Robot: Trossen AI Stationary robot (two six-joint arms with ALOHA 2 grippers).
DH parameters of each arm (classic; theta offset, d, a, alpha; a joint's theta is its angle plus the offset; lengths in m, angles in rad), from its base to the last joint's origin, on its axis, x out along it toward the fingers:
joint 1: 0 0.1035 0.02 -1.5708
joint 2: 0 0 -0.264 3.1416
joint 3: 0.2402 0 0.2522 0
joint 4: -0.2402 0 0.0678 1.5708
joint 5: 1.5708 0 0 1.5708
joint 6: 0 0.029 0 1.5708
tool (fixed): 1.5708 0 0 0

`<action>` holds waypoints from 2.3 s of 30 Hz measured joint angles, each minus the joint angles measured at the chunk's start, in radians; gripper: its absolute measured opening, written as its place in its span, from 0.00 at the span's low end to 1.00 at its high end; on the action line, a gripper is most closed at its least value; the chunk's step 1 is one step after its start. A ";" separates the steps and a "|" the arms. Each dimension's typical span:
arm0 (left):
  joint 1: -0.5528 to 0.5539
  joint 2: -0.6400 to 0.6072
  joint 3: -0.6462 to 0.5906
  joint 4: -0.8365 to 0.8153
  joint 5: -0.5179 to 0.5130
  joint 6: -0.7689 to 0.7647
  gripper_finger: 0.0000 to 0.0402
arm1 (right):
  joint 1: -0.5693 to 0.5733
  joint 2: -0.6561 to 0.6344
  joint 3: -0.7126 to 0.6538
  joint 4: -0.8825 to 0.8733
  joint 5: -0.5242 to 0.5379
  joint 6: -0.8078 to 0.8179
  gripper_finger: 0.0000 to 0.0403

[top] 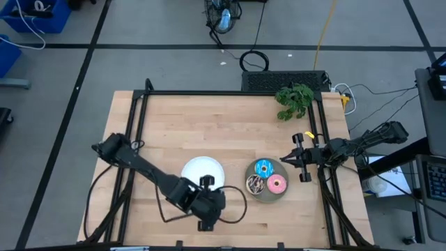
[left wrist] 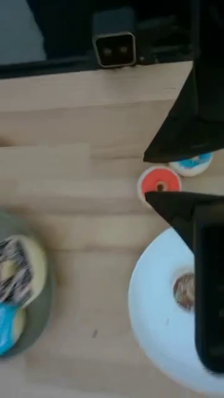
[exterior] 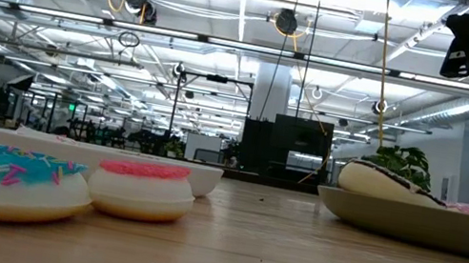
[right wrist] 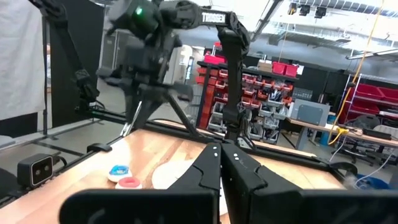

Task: Pick & Place donuts
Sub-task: Put the small blue donut on the white plate

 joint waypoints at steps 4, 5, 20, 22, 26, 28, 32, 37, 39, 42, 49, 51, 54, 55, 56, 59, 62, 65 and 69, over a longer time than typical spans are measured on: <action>-0.022 0.056 0.000 -0.001 0.062 -0.021 0.32 | 0.000 0.000 -0.001 0.000 0.000 0.003 0.00; -0.026 0.065 0.000 0.002 0.088 -0.028 0.34 | 0.000 0.000 -0.001 0.000 0.000 0.003 0.00; -0.077 0.181 0.000 -0.002 0.233 0.003 0.42 | 0.000 0.000 -0.002 0.007 0.000 0.005 0.00; -0.079 0.181 0.000 -0.001 0.218 0.000 0.43 | 0.000 0.000 -0.002 0.007 0.000 0.004 0.00; -0.076 0.181 0.000 0.002 0.195 0.001 0.47 | 0.000 0.000 -0.002 0.007 0.000 0.005 0.00; -0.075 0.181 0.000 0.002 0.195 0.001 0.50 | 0.000 0.000 -0.002 0.007 0.000 0.005 0.00; -0.074 0.199 0.001 0.009 0.197 -0.016 0.53 | 0.000 0.000 -0.003 0.007 0.000 0.004 0.00; -0.070 0.229 0.000 0.004 0.222 -0.017 0.53 | 0.000 0.001 -0.003 0.008 0.000 0.003 0.00; -0.069 0.242 0.000 0.004 0.227 -0.020 0.53 | 0.000 0.003 -0.003 0.009 0.000 0.003 0.00; -0.070 0.255 0.000 0.004 0.227 -0.015 0.52 | 0.000 0.006 -0.003 0.011 0.000 0.002 0.00; -0.070 0.272 0.000 -0.020 0.222 0.000 0.52 | 0.000 0.006 -0.003 0.012 0.000 0.004 0.00; -0.069 0.272 0.000 -0.022 0.220 0.001 0.52 | 0.000 0.006 -0.003 0.012 0.000 0.004 0.00; -0.065 0.271 -0.027 0.003 0.219 0.005 0.52 | 0.000 0.006 -0.003 0.012 0.000 0.005 0.00; -0.065 0.270 -0.039 0.012 0.219 0.005 0.52 | 0.000 0.006 -0.003 0.012 0.000 0.005 0.00; -0.065 0.268 -0.053 0.027 0.220 0.005 0.51 | 0.000 0.006 -0.003 0.011 0.000 0.007 0.00; -0.063 0.261 -0.108 0.103 0.238 0.005 0.51 | 0.000 0.006 -0.003 0.008 0.000 0.031 0.00; -0.057 0.262 -0.124 0.125 0.259 0.000 0.50 | 0.000 0.006 -0.003 0.013 0.000 0.043 0.00; -0.057 0.263 -0.125 0.119 0.262 -0.006 0.43 | 0.000 0.006 -0.003 0.016 0.000 0.043 0.00; -0.056 0.264 -0.126 0.106 0.263 -0.019 0.26 | 0.000 0.006 -0.003 0.015 0.000 0.043 0.00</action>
